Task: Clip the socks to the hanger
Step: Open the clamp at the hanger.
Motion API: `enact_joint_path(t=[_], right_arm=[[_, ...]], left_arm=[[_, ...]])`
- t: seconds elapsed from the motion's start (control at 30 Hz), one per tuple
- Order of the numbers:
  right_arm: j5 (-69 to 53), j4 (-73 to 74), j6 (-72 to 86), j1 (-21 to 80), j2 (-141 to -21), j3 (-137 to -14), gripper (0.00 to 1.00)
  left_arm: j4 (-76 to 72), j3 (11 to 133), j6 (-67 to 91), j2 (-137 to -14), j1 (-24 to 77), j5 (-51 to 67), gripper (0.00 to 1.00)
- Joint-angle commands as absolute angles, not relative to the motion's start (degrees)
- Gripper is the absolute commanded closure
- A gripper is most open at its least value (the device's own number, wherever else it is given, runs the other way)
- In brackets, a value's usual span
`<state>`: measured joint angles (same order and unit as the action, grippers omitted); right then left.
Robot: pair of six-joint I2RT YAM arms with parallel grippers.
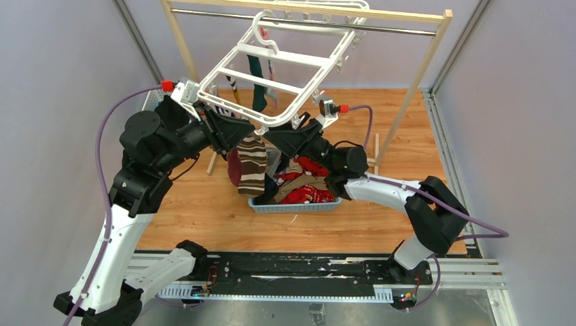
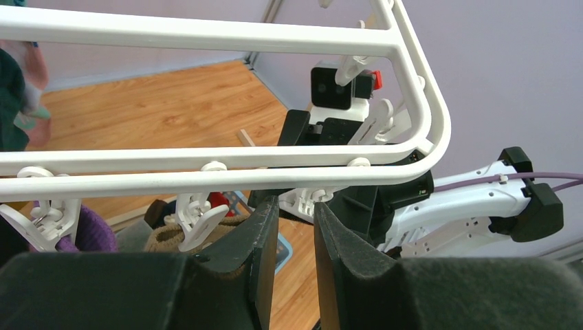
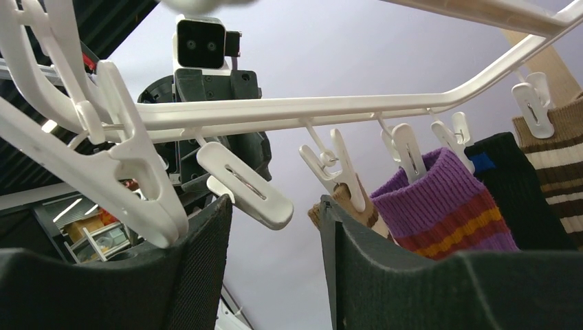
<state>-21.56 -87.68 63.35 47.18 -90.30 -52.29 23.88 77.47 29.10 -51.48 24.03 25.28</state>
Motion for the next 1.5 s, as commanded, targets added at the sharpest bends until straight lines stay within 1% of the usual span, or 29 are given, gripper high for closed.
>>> enact_joint_path(t=[0.0, 0.13, 0.27, 0.3, 0.4, 0.53, 0.7, 0.77, 1.1, 1.23, 1.33, 1.47], right_arm=[[-21.95, -91.39, 63.80, 47.36, -91.16, -54.84, 0.50], [-21.48, -91.40, 63.49, 47.55, -91.40, -54.88, 0.51], [-22.07, -91.49, 63.46, 47.68, -91.15, -55.14, 0.63], [-22.25, -91.49, 63.52, 47.76, -91.07, -55.12, 0.64], [-23.39, -91.49, 63.13, 48.31, -90.84, -55.16, 0.59], [-25.04, -91.49, 61.96, 49.07, -90.90, -55.64, 0.55], [-25.23, -91.49, 61.53, 49.39, -90.88, -55.93, 0.58], [-25.39, -91.49, 61.44, 49.44, -90.80, -56.12, 0.61], [-22.75, -91.49, 58.62, 49.73, -87.25, -52.36, 0.92], [-20.60, -91.41, 55.29, 50.74, -85.96, -51.18, 0.97], [-16.58, -89.29, 49.29, 53.44, -84.12, -49.45, 1.00], [-8.12, -72.33, 33.06, 59.82, -79.48, -49.62, 1.00]], left_arm=[[24.41, 79.10, 28.65, -51.22, 23.91, 25.60, 0.71], [24.54, 79.05, 28.49, -51.15, 23.91, 25.63, 0.71], [24.68, 79.07, 28.35, -51.01, 23.91, 25.49, 0.71], [24.70, 78.96, 28.38, -50.98, 23.91, 25.49, 0.71], [24.59, 78.85, 28.55, -50.95, 23.91, 25.58, 0.71], [24.60, 79.06, 28.62, -50.86, 23.91, 25.58, 0.71], [24.68, 79.32, 28.68, -50.89, 23.91, 25.59, 0.71], [24.72, 79.48, 28.57, -50.74, 23.91, 25.43, 0.71], [24.96, 79.47, 28.61, -50.73, 23.91, 25.38, 0.71], [25.36, 79.53, 28.54, -50.38, 23.91, 25.06, 0.71], [26.47, 79.27, 28.64, -49.76, 23.91, 24.82, 0.69], [26.91, 76.91, 28.54, -47.18, 23.86, 23.01, 0.59]])
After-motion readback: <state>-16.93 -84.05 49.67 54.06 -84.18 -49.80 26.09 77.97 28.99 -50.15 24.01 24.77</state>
